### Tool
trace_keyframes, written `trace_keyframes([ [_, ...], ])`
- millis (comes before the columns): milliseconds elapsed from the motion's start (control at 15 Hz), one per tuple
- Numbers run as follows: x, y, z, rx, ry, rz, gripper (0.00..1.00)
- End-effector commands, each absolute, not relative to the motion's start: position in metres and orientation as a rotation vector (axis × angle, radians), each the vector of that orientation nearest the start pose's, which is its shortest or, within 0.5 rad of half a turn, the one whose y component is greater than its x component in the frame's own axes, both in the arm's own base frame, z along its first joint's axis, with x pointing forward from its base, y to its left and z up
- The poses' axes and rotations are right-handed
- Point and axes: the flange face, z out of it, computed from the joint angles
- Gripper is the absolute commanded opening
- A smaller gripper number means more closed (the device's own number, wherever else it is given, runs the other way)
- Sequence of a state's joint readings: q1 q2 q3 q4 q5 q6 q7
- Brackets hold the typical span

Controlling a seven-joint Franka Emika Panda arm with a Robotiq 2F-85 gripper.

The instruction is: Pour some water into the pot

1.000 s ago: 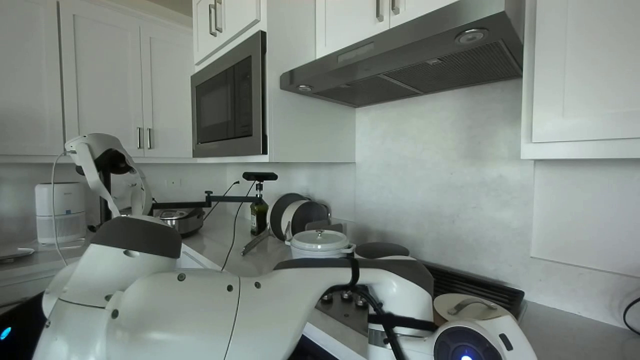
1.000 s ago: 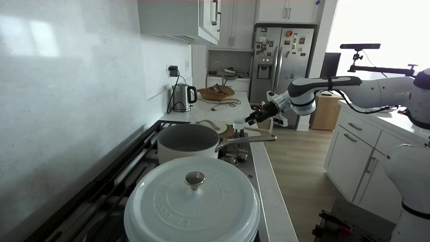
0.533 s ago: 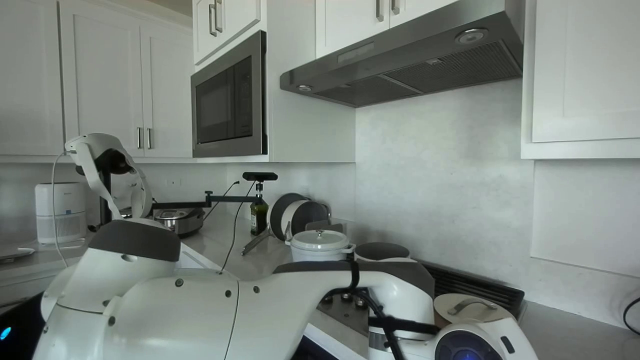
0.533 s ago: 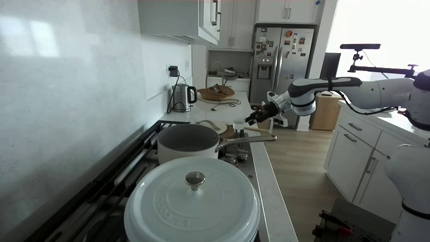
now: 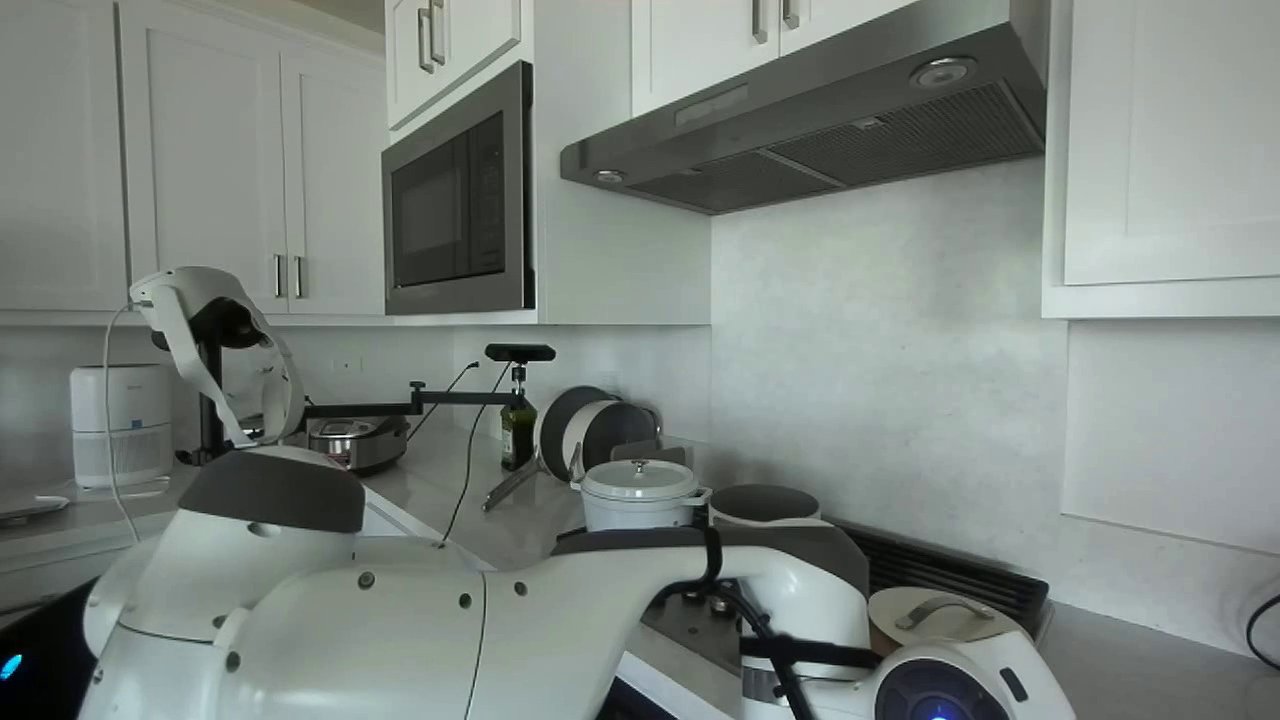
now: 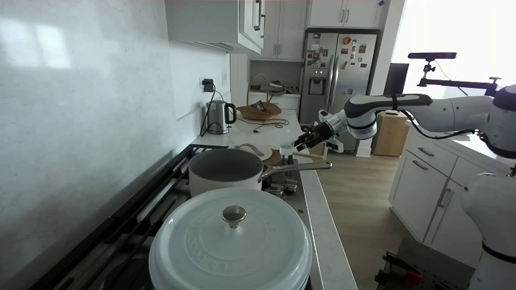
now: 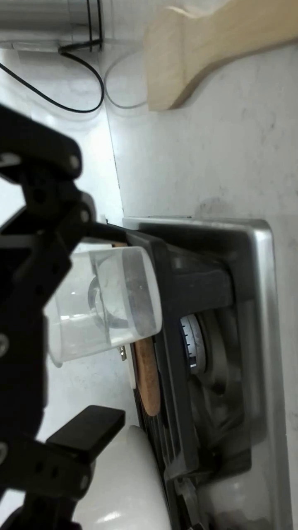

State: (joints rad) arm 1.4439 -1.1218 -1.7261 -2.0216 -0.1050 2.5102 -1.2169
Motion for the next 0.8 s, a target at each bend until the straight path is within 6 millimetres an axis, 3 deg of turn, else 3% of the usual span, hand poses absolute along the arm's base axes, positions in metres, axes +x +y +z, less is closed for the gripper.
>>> trace_keyframes([
  [0,0.570,-0.259,0.332,-2.207,-0.860,-1.171,1.00],
  [667,0.585,-0.253,0.335,-2.203,-0.888,-1.185,1.00],
  [733,0.585,-0.253,0.335,-2.199,-0.892,-1.182,0.95],
])
